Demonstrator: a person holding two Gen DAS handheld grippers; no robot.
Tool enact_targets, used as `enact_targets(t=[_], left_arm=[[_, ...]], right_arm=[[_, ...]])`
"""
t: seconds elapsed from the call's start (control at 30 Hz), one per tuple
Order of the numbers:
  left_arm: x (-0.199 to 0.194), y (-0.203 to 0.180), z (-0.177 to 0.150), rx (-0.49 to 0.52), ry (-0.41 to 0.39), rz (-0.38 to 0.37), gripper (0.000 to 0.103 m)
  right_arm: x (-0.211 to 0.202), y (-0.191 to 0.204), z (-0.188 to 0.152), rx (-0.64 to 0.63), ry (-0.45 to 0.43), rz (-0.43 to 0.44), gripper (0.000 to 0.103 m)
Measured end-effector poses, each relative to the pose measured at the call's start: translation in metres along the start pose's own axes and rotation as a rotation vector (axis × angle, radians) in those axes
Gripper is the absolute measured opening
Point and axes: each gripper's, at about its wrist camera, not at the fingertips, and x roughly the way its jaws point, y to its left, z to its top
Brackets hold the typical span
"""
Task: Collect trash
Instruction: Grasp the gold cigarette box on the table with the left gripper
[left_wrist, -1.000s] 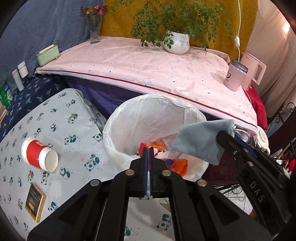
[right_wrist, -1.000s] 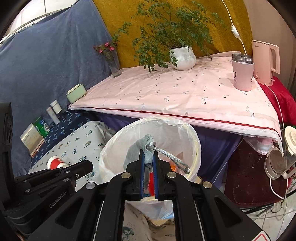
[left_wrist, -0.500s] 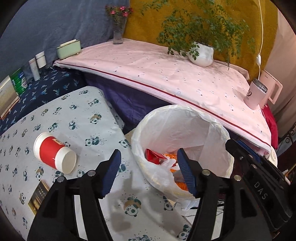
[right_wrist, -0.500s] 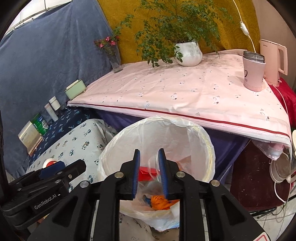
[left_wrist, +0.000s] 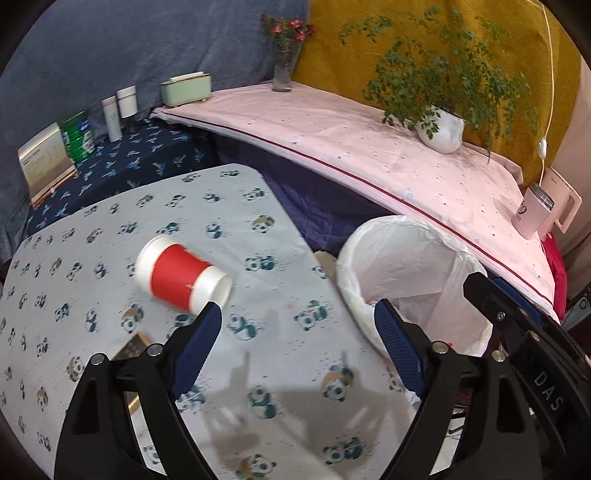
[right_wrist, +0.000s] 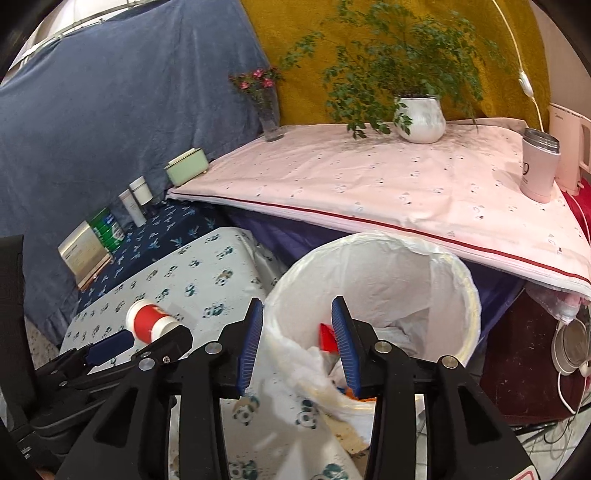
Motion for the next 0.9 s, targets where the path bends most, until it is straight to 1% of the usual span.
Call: enact_targets(t=[0.27, 0.33, 0.57, 0.7, 0.9], left_arm=[[-0.013, 0.043, -0.013, -0.049, -0.004, 0.064, 0.083], [-0.015, 0.054, -0.017, -0.061, -0.002, 0.076, 0.085], [-0.022, 0.089, -0.032, -0.092, 0.003, 0.129, 0.087], [-0.024, 0.109, -0.042, -0.105, 0.015, 0.148, 0.089], [-0.016, 0.131, -0.057, -0.079, 0.061, 0.163, 0.091]], right_arm=[[0.002, 0.041, -0.010, -0.053, 0.026, 0.040, 0.038], [0.004, 0.050, -0.012, -0.066, 0.034, 0.050, 0.038], [0.010, 0.084, -0.022, -0.111, 0.062, 0.085, 0.038], [0.016, 0.100, -0.029, -0.130, 0.083, 0.101, 0.038], [0.028, 0.120, -0.036, -0.152, 0.113, 0.121, 0.038]])
